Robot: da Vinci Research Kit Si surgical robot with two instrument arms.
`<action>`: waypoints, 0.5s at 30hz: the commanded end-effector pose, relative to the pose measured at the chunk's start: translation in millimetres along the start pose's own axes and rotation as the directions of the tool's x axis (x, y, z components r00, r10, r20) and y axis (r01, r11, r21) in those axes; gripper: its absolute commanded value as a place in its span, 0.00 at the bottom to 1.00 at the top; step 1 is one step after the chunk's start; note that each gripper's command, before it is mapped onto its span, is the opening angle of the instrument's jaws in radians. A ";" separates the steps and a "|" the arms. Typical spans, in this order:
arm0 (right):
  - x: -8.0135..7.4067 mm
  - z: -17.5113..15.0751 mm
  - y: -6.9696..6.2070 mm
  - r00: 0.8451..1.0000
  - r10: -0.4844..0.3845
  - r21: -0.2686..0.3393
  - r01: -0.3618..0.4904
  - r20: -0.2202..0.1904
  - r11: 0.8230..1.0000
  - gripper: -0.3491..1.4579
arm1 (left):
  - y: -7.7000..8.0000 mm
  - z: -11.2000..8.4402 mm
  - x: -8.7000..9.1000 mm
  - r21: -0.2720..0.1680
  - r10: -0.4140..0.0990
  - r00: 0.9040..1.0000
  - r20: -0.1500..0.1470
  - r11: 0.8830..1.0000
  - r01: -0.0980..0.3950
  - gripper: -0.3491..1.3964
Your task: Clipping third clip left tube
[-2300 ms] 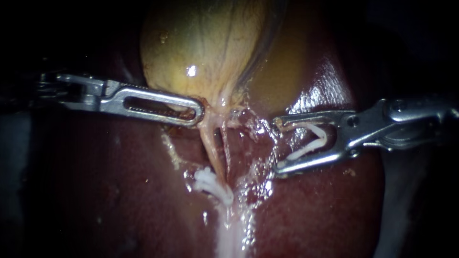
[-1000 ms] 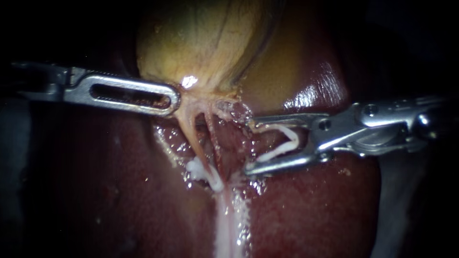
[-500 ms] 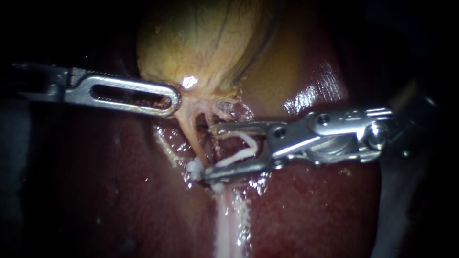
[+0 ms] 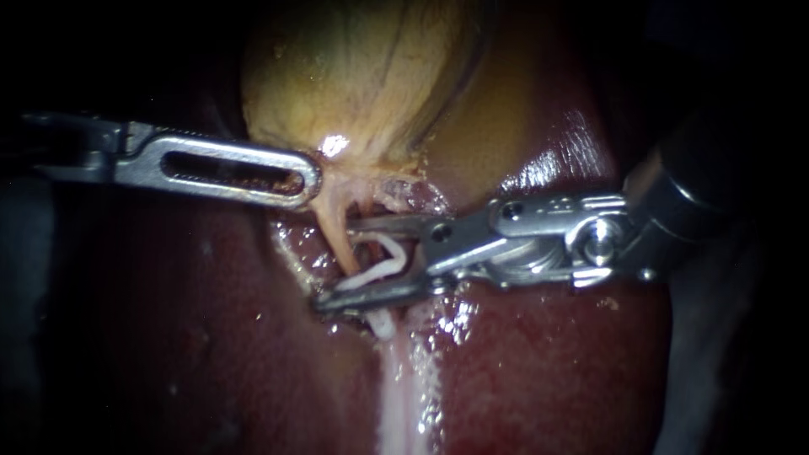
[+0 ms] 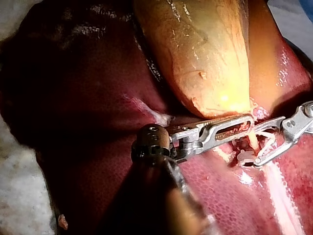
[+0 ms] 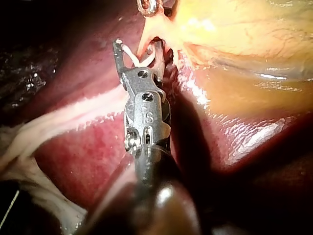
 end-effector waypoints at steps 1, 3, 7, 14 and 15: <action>0.2 0.1 0.1 1.000 0.012 0.006 -0.012 -0.016 1.000 0.46 | -0.1 0.0 0.0 0.002 0.001 1.000 -0.002 1.000 -0.001 0.00; 0.4 0.4 0.2 0.998 0.042 0.025 -0.041 -0.036 0.999 0.46 | -0.1 0.1 0.0 0.002 0.001 1.000 -0.002 1.000 -0.001 0.00; 0.8 1.1 0.4 0.992 0.102 0.078 -0.096 -0.079 0.992 0.45 | -0.1 0.2 0.0 0.003 0.001 1.000 -0.002 1.000 -0.001 0.00; 1.2 2.1 0.6 0.977 0.171 0.154 -0.150 -0.130 0.977 0.45 | -0.2 0.3 0.0 0.003 0.001 1.000 -0.002 1.000 -0.001 0.00; 1.3 2.1 0.6 0.974 0.181 0.166 -0.158 -0.134 0.973 0.45 | -0.3 0.3 0.0 0.003 0.001 1.000 -0.002 1.000 -0.001 0.00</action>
